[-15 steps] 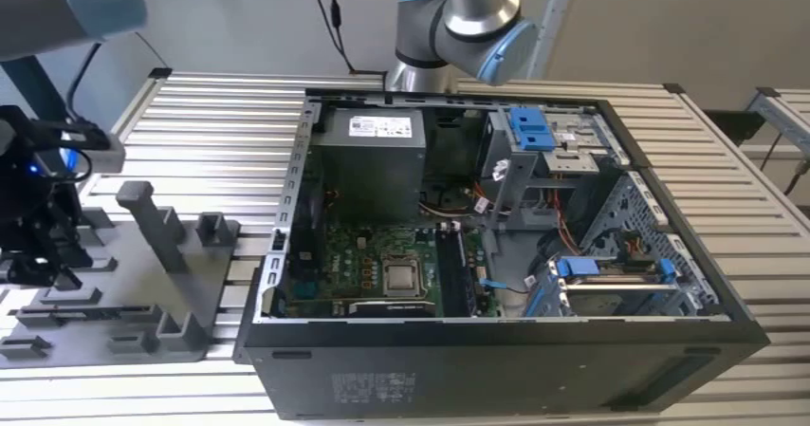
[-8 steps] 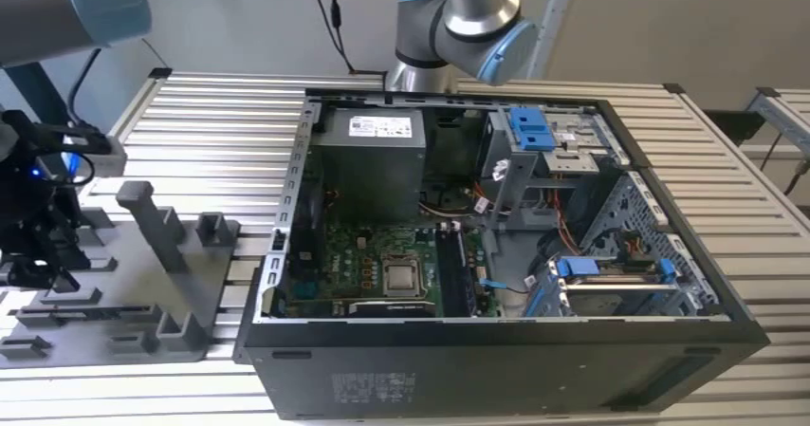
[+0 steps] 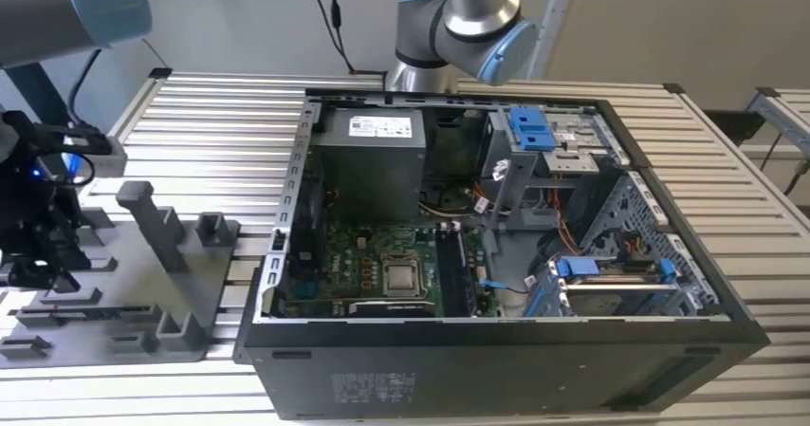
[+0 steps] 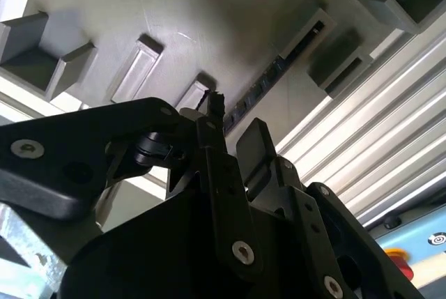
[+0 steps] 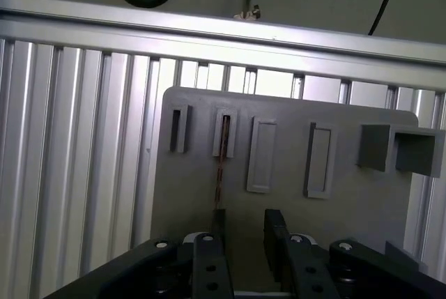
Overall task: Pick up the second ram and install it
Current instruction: 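Pick up the second ram and move it above second insertion slot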
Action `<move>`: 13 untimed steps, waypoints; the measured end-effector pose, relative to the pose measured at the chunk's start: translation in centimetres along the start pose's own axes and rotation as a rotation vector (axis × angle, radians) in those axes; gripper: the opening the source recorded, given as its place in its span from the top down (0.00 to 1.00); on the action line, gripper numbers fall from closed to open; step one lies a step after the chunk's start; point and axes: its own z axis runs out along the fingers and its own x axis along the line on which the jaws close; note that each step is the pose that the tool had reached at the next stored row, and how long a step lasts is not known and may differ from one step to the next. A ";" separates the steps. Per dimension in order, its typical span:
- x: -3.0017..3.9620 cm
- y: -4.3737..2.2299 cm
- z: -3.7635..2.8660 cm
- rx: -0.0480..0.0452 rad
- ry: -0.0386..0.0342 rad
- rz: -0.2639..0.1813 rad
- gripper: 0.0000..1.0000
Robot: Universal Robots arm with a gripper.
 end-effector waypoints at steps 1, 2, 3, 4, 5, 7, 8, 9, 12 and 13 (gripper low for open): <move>0.00 0.00 0.03 0.0001 -0.0001 0.000 0.64; 0.00 -0.01 0.09 0.0004 -0.0002 0.000 0.64; 0.00 -0.01 0.17 0.0005 -0.0003 0.000 0.64; 0.01 -0.01 0.24 0.0002 -0.0001 0.000 0.64; 0.07 -0.01 0.32 0.0000 0.0000 0.000 0.64; 0.20 -0.01 0.59 0.0000 0.0000 0.000 0.64; 0.26 -0.01 0.77 0.0001 0.0000 0.000 0.64; 0.35 0.00 0.95 0.0001 0.0000 0.000 0.64; 0.80 0.02 1.48 0.0002 -0.0001 0.000 0.64; 0.95 0.03 1.65 0.0000 0.0000 0.000 0.64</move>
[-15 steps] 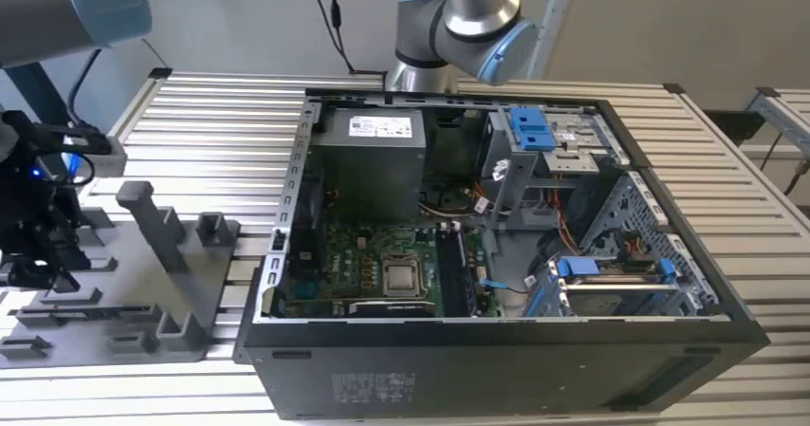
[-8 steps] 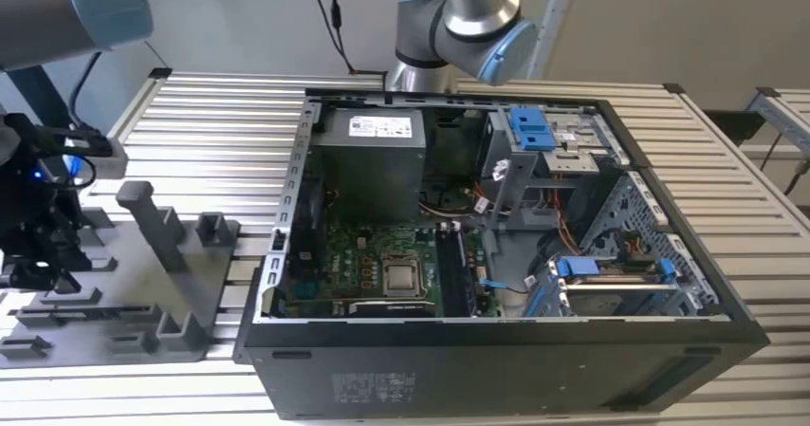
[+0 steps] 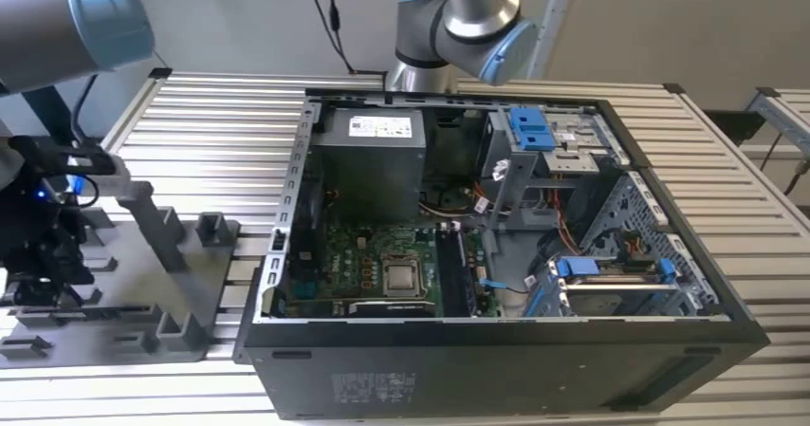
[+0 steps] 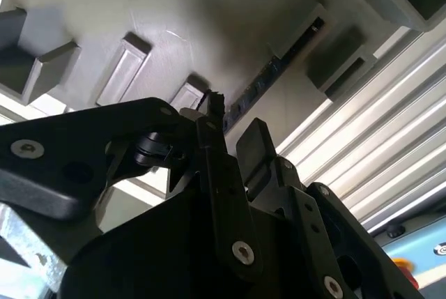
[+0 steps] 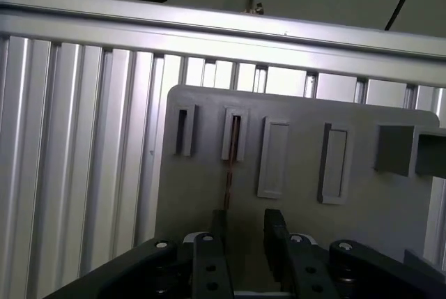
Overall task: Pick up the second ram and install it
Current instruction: 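Pick up the second ram and move it above second insertion slot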
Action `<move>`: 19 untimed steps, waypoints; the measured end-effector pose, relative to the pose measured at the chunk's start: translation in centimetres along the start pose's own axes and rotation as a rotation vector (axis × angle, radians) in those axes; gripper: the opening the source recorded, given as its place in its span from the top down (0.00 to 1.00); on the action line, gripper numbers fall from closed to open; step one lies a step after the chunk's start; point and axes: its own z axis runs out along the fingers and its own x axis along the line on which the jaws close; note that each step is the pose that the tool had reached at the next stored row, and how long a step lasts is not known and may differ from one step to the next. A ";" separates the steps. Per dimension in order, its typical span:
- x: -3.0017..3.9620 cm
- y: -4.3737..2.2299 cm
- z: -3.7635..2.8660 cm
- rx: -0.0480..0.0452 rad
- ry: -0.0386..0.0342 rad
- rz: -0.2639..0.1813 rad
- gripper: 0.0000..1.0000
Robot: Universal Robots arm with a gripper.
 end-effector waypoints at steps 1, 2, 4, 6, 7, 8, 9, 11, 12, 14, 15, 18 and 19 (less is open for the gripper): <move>0.09 0.00 0.18 0.0001 0.0000 0.000 0.64; 0.18 0.00 0.35 0.0000 0.0000 0.000 0.64; 0.33 0.03 0.68 0.0002 -0.0001 0.000 0.64; 0.33 0.20 0.89 0.0008 0.0001 0.000 0.64; 0.33 0.30 1.00 0.0014 0.0001 -0.001 0.64; 0.32 0.39 1.13 0.0019 0.0001 -0.002 0.64; 0.32 0.44 1.27 0.0022 0.0002 -0.003 0.64; 0.33 0.49 1.57 0.0036 0.0004 -0.006 0.64; 0.33 0.51 1.71 0.0043 0.0006 -0.009 0.64; 0.32 0.54 2.01 0.0074 0.0013 -0.013 0.64; 0.32 0.56 2.17 0.0101 0.0016 -0.015 0.64; 0.32 0.61 2.67 0.0136 0.0021 -0.019 0.64; 0.32 0.63 2.82 0.0142 0.0022 -0.020 0.64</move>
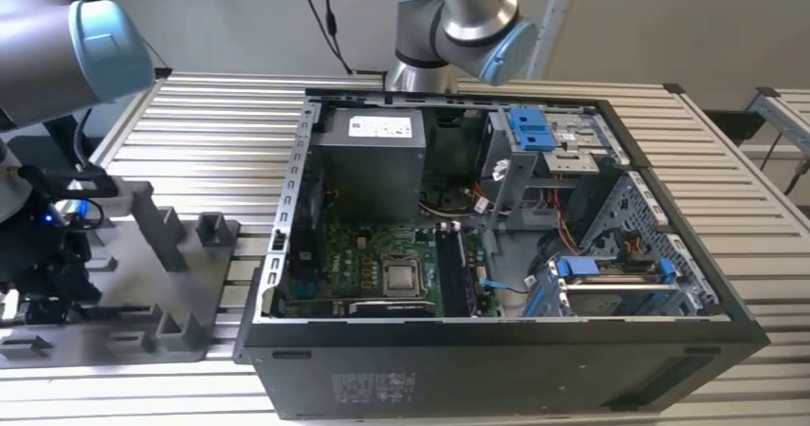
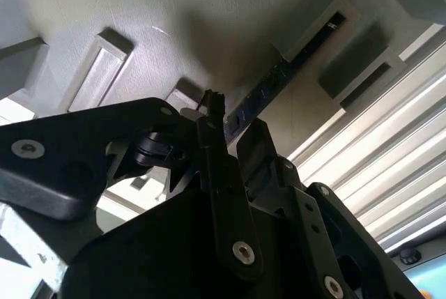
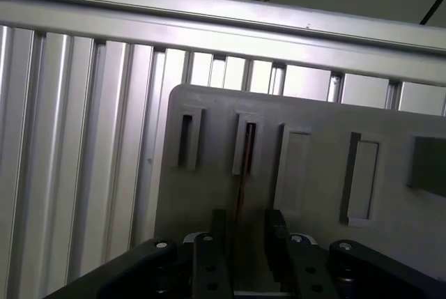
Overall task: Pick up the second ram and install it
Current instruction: 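Pick up the second ram and move it above second insertion slot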
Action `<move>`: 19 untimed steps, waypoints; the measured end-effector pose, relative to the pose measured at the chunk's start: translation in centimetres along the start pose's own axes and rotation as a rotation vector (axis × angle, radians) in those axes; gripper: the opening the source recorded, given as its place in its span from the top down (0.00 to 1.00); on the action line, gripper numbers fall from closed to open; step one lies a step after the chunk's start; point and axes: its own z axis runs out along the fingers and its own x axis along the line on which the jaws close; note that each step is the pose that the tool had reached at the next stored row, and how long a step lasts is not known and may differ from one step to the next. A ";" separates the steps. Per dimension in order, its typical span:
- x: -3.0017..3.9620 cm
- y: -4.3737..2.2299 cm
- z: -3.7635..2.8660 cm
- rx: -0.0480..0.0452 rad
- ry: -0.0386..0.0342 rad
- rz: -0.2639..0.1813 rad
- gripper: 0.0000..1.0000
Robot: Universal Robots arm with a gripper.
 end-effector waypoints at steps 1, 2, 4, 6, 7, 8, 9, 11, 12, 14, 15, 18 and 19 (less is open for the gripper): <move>0.00 0.02 0.14 0.0010 0.0002 -0.001 0.64; 0.00 0.06 0.26 0.0026 0.0006 -0.003 0.64; -0.01 0.11 0.38 0.0061 0.0009 -0.005 0.64; -0.01 0.10 0.39 0.0066 0.0006 -0.005 0.64; -0.01 0.11 0.40 0.0066 0.0005 -0.005 0.64; -0.01 0.11 0.40 0.0067 0.0004 -0.005 0.64; -0.01 0.11 0.40 0.0067 0.0004 -0.005 0.64; -0.01 0.11 0.40 0.0066 0.0005 -0.005 0.64; -0.01 0.11 0.40 0.0067 0.0004 -0.005 0.64; -0.01 0.11 0.40 0.0067 0.0005 -0.005 0.64; -0.01 0.11 0.40 0.0067 0.0004 -0.005 0.64; -0.01 0.11 0.40 0.0066 0.0004 -0.005 0.66; -0.01 0.11 0.40 0.0067 0.0004 -0.005 0.66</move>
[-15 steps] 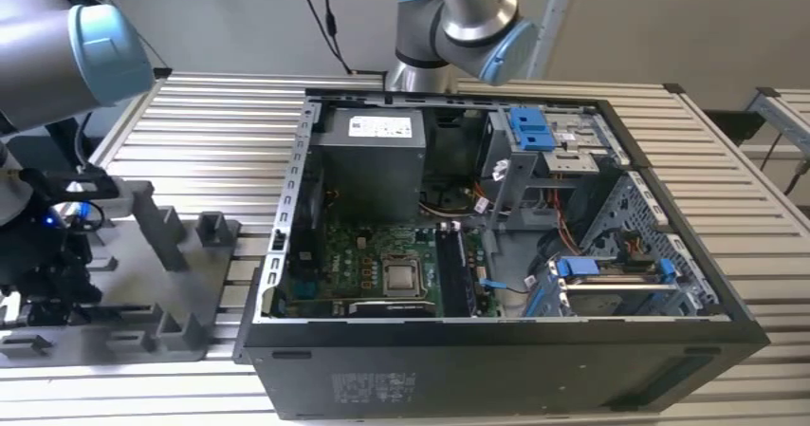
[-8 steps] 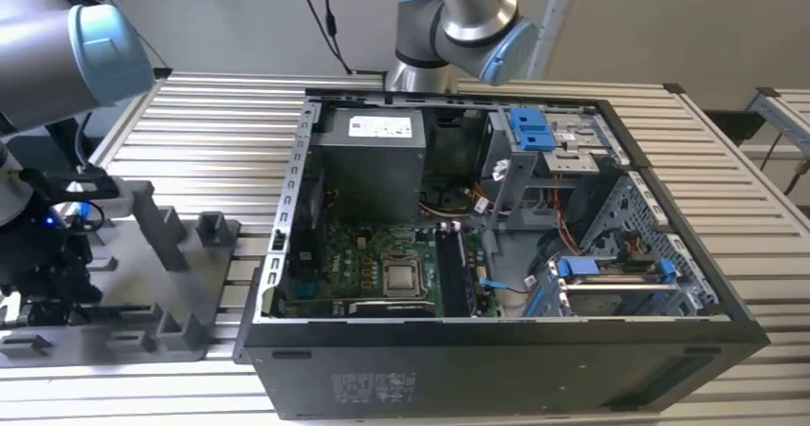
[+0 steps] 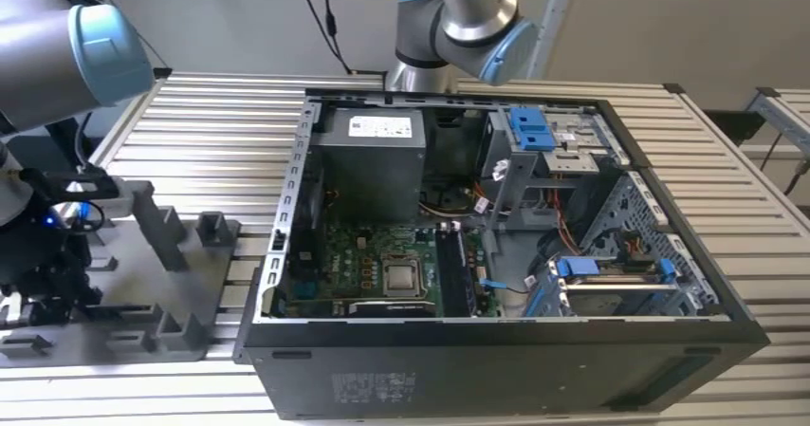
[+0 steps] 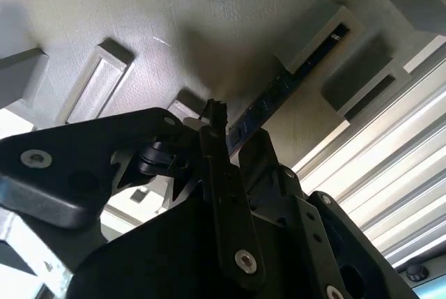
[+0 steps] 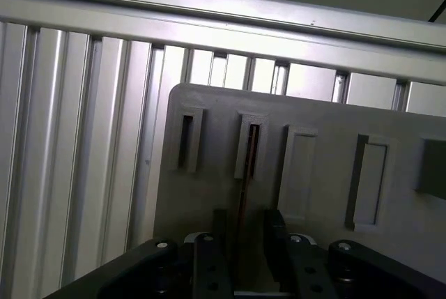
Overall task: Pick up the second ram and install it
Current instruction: 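Pick up the second ram and move it above second insertion slot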
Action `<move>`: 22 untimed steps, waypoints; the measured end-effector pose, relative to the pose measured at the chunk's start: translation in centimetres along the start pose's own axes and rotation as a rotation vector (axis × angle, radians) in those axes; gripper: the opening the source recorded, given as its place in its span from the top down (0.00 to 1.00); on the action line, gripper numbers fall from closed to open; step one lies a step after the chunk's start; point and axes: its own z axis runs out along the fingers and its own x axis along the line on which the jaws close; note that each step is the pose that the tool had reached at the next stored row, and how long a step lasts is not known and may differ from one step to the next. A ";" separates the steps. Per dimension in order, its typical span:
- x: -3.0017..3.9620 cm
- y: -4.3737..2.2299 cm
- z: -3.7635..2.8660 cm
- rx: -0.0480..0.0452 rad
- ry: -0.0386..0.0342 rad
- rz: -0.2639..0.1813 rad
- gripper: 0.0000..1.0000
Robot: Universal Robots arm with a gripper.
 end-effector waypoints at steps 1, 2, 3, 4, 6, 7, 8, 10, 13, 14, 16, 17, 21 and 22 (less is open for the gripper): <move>0.00 0.00 0.00 0.0000 0.0000 0.000 0.66; 0.00 0.00 0.00 0.0000 0.0000 0.000 0.73; 0.00 0.00 0.00 0.0000 0.0000 0.000 0.73; 0.00 0.00 0.00 0.0000 0.0000 0.000 0.73; 0.00 0.00 0.01 0.0002 -0.0002 0.000 0.82; 0.00 0.00 0.01 0.0002 -0.0002 0.000 0.82; 0.00 0.00 0.01 0.0001 -0.0002 0.000 0.85; 0.00 0.00 0.01 0.0001 -0.0002 0.000 0.85; 0.00 0.00 0.00 0.0000 -0.0002 0.000 0.86; 0.00 0.00 0.00 0.0000 -0.0002 0.000 0.86; 0.00 0.00 0.00 0.0000 -0.0002 0.000 0.86; 0.00 0.00 0.00 0.0000 -0.0002 0.000 0.86; 0.00 0.00 0.00 0.0000 -0.0002 0.000 0.86; 0.00 0.00 0.00 0.0001 -0.0003 0.000 0.86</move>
